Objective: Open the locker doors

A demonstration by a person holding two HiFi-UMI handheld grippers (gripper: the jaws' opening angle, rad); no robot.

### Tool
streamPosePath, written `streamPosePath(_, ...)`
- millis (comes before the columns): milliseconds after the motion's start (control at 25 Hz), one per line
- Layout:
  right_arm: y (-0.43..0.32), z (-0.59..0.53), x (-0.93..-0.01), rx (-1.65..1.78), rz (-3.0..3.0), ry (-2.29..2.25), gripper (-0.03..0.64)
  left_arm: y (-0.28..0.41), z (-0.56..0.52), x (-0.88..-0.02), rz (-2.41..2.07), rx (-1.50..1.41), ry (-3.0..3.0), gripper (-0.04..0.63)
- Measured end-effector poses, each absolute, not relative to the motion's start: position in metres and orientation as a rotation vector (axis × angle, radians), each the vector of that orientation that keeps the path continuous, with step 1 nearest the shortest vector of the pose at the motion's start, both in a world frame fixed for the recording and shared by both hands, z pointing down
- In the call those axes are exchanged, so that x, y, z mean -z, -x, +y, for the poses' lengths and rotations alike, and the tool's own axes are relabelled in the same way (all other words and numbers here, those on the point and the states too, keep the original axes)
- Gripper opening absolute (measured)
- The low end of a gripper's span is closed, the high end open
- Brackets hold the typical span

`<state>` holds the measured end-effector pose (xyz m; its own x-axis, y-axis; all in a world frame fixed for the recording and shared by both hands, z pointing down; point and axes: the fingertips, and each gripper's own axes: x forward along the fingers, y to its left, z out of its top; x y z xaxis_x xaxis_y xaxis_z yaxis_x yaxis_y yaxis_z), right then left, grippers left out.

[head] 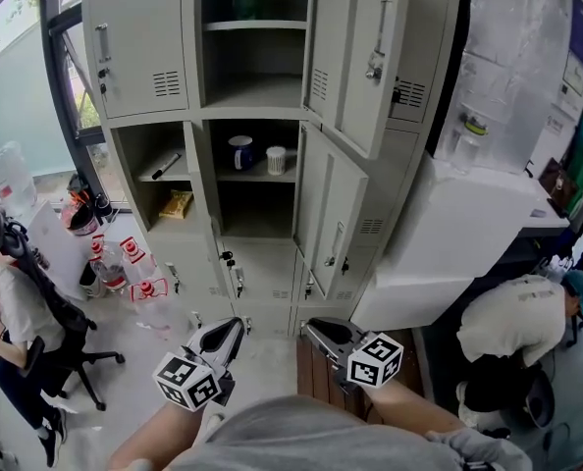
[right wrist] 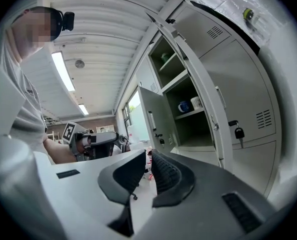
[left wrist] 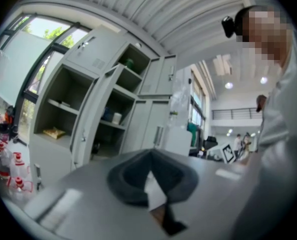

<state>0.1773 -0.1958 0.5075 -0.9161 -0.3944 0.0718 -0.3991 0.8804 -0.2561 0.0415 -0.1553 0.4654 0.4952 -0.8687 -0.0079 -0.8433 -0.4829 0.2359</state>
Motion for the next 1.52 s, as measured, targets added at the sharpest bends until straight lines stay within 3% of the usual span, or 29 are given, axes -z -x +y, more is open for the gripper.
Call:
streamPosePath(800,-0.056,-0.210,-0.490,-0.329,-2.982,-0.917,0.006,0.121,-0.146,-0.448,-1.453,0.201,-2.596,0.005)
streamPosePath(1520,-0.045,-0.216,-0.498,-0.333,-2.902,-0.933,0.006,0.139,-0.156,-0.453,-1.402,0.250,-2.580,0.005)
